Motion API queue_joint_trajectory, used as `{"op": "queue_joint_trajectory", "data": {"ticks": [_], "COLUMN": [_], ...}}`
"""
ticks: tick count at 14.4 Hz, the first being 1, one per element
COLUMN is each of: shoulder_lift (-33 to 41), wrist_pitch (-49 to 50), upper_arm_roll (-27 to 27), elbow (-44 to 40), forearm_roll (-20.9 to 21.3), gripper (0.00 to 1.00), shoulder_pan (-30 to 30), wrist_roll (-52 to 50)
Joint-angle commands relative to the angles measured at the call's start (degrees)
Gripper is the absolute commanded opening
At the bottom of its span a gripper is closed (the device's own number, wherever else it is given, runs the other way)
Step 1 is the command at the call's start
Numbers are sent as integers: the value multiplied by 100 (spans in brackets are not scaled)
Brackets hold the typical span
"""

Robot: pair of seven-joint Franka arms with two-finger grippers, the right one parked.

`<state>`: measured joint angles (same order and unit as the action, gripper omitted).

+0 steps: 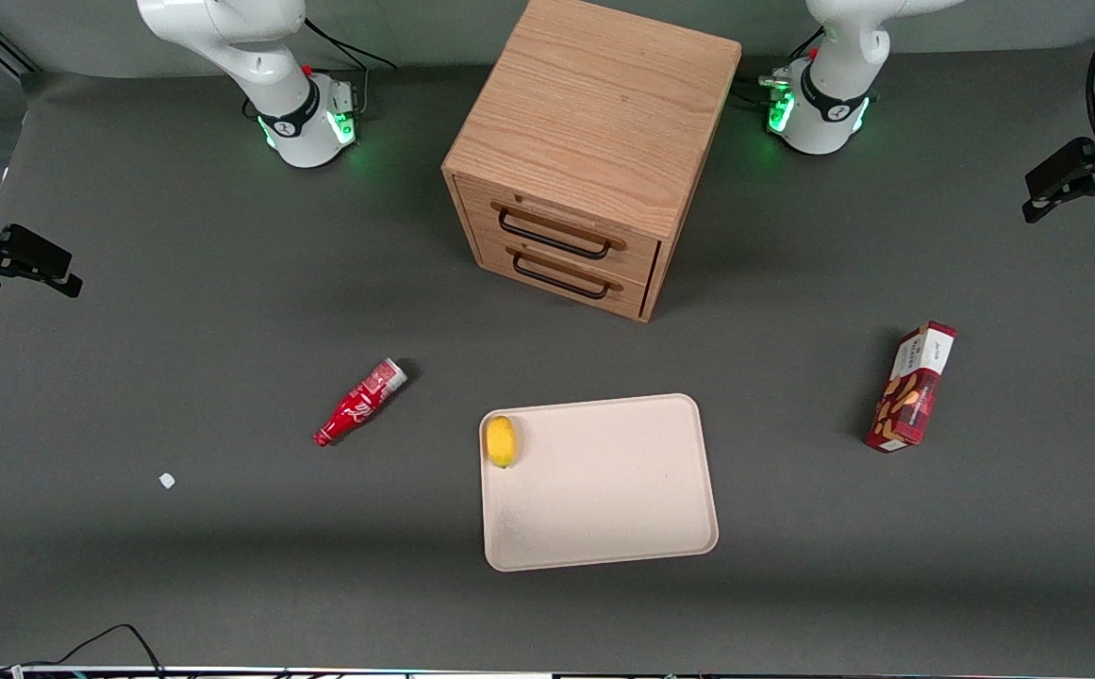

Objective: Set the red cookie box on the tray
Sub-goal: 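Move the left gripper down over the red tartan shortbread box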

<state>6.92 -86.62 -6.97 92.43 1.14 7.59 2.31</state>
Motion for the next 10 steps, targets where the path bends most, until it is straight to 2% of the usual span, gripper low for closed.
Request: {"op": "queue_joint_trajectory", "data": {"ticks": [1, 6, 10], "shoulder_lift": [-24, -252, -525], "wrist_pitch": [-65, -188, -881], "upper_arm_roll": [-33, -24, 11], "elbow": [-32, 3, 512], "forearm_roll": [-17, -9, 18], "gripper": [100, 100, 100], "shoulder_pan": [23, 14, 67], "wrist_roll": [68, 76, 541]}}
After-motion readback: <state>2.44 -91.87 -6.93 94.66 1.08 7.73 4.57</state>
